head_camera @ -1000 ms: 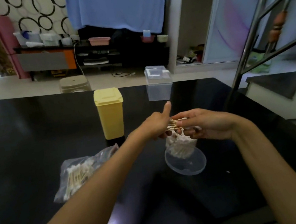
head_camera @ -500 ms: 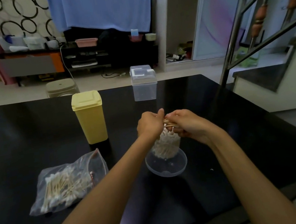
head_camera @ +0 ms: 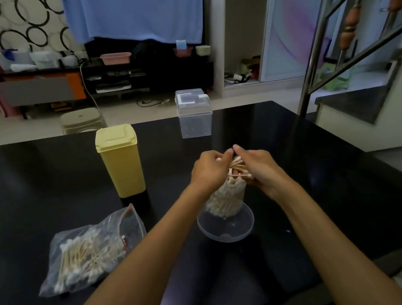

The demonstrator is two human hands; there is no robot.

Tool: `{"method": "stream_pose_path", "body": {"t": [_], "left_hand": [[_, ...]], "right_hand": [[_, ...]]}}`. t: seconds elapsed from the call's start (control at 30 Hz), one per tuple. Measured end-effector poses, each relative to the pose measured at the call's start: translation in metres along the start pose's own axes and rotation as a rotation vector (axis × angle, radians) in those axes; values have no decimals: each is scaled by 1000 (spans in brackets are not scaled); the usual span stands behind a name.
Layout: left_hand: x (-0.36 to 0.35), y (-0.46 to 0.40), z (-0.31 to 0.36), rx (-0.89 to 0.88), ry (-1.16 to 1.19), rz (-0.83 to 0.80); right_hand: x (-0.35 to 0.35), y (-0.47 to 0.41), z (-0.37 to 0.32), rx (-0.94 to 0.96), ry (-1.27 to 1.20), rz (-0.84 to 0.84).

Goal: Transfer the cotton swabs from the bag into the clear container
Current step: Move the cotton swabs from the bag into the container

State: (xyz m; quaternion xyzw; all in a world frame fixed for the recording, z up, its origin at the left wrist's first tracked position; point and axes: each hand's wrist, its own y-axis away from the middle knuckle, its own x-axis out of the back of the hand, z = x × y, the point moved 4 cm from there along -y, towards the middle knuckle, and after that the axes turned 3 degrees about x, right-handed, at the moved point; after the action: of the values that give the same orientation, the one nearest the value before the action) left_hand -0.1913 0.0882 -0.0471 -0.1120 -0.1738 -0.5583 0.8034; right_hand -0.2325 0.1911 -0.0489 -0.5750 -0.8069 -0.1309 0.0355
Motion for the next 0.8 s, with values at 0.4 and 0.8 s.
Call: {"method": "stream_pose_path", "body": {"t": [0.4,0.8], "left_hand": [[2,0,-2,89,100,23],[-2,9,0,225,206,-126]], "right_hand": [[5,4,-5,-15,-233,-47],[-3,9,-11,322,-162,174]]}}
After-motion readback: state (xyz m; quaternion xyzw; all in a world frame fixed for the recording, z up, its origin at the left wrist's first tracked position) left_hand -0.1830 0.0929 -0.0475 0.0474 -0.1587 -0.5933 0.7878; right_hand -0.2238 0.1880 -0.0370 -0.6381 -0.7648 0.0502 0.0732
